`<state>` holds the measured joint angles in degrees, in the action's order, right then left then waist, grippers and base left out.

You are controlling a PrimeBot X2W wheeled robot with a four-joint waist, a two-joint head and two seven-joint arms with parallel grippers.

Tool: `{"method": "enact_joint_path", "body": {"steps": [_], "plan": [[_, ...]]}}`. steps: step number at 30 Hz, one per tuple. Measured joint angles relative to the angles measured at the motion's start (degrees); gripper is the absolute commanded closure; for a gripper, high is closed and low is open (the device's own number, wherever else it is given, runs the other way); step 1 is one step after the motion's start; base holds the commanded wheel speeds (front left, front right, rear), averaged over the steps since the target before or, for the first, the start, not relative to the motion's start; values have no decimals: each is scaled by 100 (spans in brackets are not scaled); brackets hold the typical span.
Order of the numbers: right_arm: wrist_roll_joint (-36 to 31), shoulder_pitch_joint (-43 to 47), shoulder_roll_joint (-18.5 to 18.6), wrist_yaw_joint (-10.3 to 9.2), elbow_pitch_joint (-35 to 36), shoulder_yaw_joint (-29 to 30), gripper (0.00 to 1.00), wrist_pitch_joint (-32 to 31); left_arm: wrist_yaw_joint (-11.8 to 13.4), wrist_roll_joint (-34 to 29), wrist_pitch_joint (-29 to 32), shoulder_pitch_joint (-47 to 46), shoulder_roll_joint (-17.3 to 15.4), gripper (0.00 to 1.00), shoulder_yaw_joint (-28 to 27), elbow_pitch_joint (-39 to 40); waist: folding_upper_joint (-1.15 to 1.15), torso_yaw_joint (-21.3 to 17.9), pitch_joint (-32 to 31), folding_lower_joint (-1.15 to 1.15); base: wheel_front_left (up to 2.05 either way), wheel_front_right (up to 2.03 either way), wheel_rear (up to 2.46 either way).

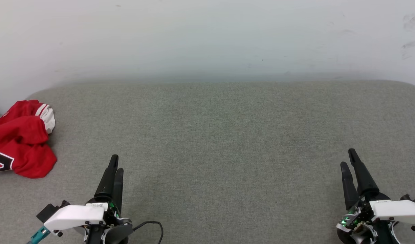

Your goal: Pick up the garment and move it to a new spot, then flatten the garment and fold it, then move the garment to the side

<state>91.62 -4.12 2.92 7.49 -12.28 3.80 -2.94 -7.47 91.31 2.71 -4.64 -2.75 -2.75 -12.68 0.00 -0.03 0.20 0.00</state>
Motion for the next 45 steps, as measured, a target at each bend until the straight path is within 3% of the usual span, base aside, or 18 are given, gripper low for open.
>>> {"method": "enact_joint_path", "body": {"steps": [12,13,23,45], "plan": [[-710,0,79,0,214,-219,0,319,0,-797,-299,-2,0,0,127,377,0,6,3,0,0,0,0],[-1122,-1,78,0,240,-194,0,392,0,-1033,-361,-2,-1,0,153,463,0,10,5,0,0,0,0],[-2725,-1,54,0,301,-155,0,602,0,-2045,-571,-4,-2,0,236,637,0,10,-9,0,0,0,0],[-5292,74,13,1,626,-125,0,712,-1,-4887,-956,7,-4,0,433,688,0,16,-47,0,0,0,0]]}}
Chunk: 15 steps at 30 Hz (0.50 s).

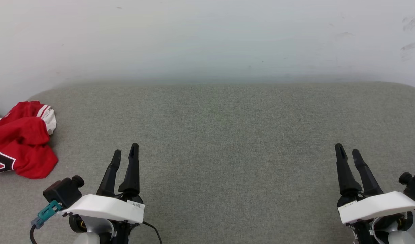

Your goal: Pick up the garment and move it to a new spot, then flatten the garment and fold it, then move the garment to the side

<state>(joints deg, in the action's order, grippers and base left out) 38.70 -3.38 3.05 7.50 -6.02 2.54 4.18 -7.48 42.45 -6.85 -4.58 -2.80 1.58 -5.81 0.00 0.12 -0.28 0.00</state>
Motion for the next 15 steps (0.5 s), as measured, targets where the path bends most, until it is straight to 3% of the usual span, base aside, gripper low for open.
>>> {"method": "enact_joint_path", "body": {"steps": [15], "plan": [[-1210,51,-4,0,64,15,0,-68,14,-1318,-238,26,-2,0,-65,13,0,20,13,-1,0,0,0]]}}
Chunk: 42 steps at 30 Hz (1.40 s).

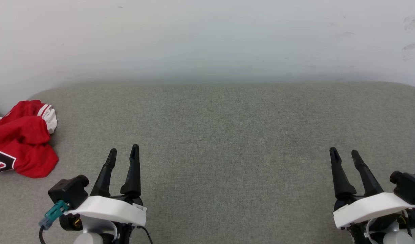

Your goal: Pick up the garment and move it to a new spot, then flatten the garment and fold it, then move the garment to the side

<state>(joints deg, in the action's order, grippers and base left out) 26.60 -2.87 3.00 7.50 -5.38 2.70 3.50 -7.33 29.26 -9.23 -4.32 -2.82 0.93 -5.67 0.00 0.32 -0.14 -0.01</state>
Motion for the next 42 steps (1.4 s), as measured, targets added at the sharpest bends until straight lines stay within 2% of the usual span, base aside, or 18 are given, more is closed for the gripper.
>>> {"method": "enact_joint_path", "body": {"steps": [17,42], "plan": [[-1113,63,-1,0,179,8,0,-35,103,-969,-214,1,0,0,-5,-185,0,22,-1,0,0,0,0],[-1777,112,-2,0,303,77,0,79,135,-1909,-506,-40,-2,0,78,-396,0,27,-11,1,0,0,0]]}}
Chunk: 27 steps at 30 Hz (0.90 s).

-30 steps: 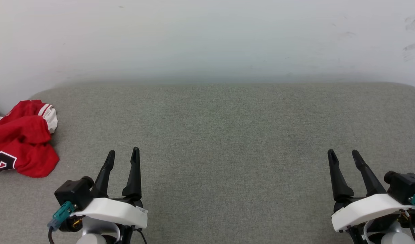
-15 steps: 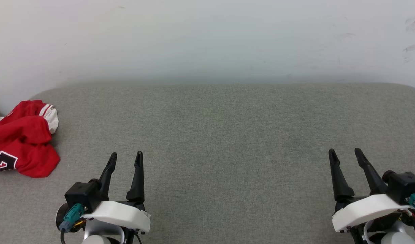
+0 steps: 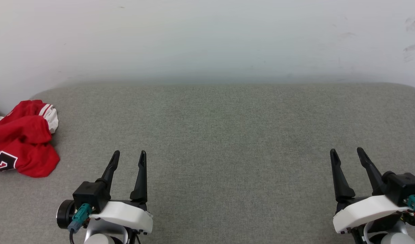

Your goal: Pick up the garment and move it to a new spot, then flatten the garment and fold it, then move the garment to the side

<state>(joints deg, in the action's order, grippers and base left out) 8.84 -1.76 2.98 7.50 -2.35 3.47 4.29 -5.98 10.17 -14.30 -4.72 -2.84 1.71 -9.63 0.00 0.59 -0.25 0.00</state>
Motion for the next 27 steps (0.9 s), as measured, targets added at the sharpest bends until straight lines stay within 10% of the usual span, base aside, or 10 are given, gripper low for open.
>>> {"method": "enact_joint_path", "body": {"steps": [27], "plan": [[-328,-2,0,0,97,-132,0,89,65,-249,-77,-141,-1,0,-14,-223,0,712,39,0,0,0,0]]}}
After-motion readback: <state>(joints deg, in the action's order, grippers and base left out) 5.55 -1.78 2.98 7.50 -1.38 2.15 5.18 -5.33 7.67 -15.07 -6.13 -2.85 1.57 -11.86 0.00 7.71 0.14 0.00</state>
